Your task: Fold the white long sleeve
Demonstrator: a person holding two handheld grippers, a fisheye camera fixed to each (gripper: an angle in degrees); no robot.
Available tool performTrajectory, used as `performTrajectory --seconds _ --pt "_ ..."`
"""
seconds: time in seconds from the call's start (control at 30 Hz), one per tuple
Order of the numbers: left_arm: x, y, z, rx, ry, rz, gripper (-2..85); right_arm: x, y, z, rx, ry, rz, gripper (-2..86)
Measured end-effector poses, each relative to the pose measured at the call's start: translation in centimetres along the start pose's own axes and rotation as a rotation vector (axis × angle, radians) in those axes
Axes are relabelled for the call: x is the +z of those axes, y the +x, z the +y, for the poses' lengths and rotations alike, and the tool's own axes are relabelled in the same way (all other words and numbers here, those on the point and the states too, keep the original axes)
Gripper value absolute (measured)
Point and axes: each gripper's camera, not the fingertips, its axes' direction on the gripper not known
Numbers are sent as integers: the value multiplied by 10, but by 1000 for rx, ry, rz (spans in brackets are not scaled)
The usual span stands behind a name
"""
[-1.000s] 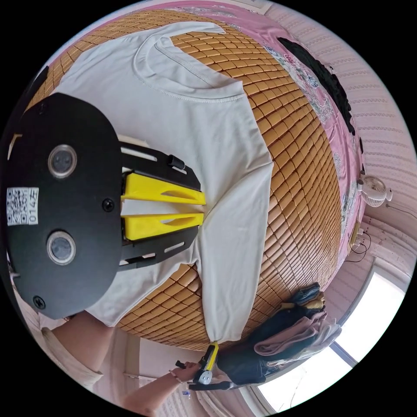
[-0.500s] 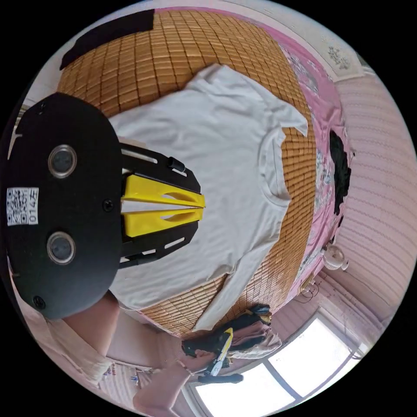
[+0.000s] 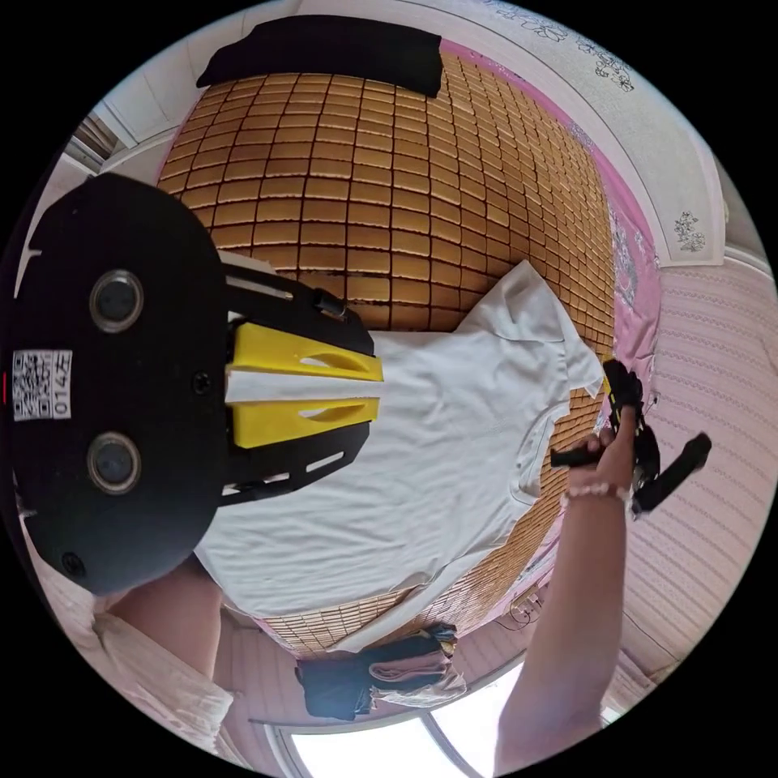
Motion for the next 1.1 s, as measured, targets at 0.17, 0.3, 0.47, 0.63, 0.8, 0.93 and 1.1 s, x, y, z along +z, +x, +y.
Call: performTrajectory --seconds 0.17,0.3,0.47,0.63,0.8,0.93,1.1 --pt "3 -10 14 27 -44 2 47 85 2 -29 6 -149 95 105" --pt "4 -19 22 39 -68 22 49 109 20 -35 81 -191 3 13" --pt "-32 -48 33 -14 46 235 49 95 7 -52 -107 -111 -392 4" --pt "-85 -77 56 -58 104 237 42 30 -52 -63 -541 114 -947 11" --pt "-128 -113 95 -204 111 160 40 54 -66 -50 -571 75 -744 44" --pt "-150 -143 125 -318 103 11 49 101 -74 -21 -543 -103 -510 67" --pt "-155 -154 120 -305 138 -68 69 156 -99 11 -538 -312 -440 61"
